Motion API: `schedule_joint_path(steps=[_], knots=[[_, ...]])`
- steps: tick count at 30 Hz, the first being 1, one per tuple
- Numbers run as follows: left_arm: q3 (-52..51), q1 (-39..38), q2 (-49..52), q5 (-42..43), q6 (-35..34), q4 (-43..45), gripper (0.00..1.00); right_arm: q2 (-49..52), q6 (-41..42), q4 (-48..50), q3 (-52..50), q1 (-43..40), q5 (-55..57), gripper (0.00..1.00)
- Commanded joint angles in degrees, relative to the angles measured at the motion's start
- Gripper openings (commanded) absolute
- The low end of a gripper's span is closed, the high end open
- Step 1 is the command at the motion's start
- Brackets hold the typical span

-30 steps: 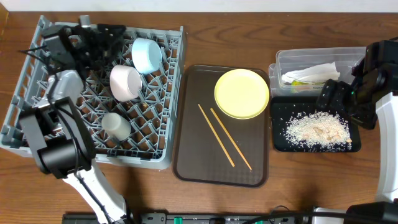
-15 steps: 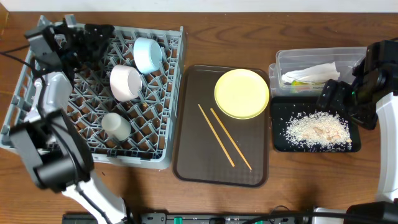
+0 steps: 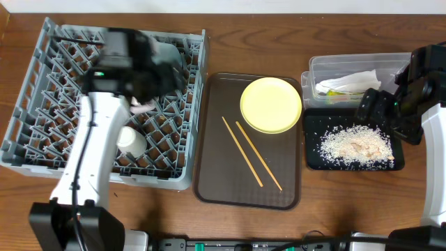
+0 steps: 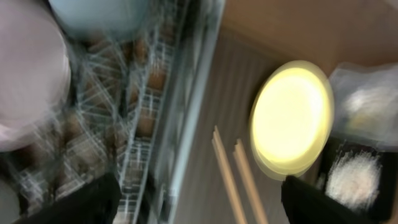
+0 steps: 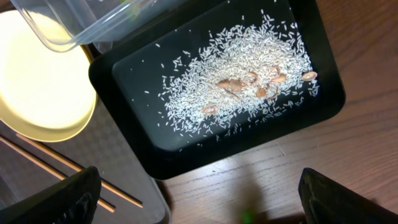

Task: Sort waste into correct bins and load items into the dishwasher
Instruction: 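Reach the left gripper down to a wooden chopstick and grasp it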

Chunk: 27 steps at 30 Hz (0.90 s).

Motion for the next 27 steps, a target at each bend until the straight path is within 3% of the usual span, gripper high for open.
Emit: schedule_joint_path(steps=[1, 7, 11, 18, 27], knots=[[-0.4, -6.6, 0.0, -8.0, -1.8, -4.1, 0.86, -0.1, 0.5, 0.1, 0.9, -0.2, 0.5, 0.99], [-2.0, -18.4, 0.4, -3.9, -2.3, -5.3, 0.86, -0.1, 0.5, 0.3, 0.9, -0.2, 0.5, 0.99], [-3.0, -24.1, 0.9, -9.2, -2.5, -5.1, 0.86, -0.1, 0.5, 0.0, 0.9, -0.2, 0.5, 0.99], [-5.7, -29.4, 4.7, -14.6, -20.4, -4.5, 0.86, -0.1, 0.5, 0.0, 0.9, -0.2, 0.5, 0.99], [-6.0, -33.1, 14.2, -14.6, -26.1, -0.7, 0.86, -0.1, -0.1, -0.1, 0.9, -0.2, 0.5, 0.99]])
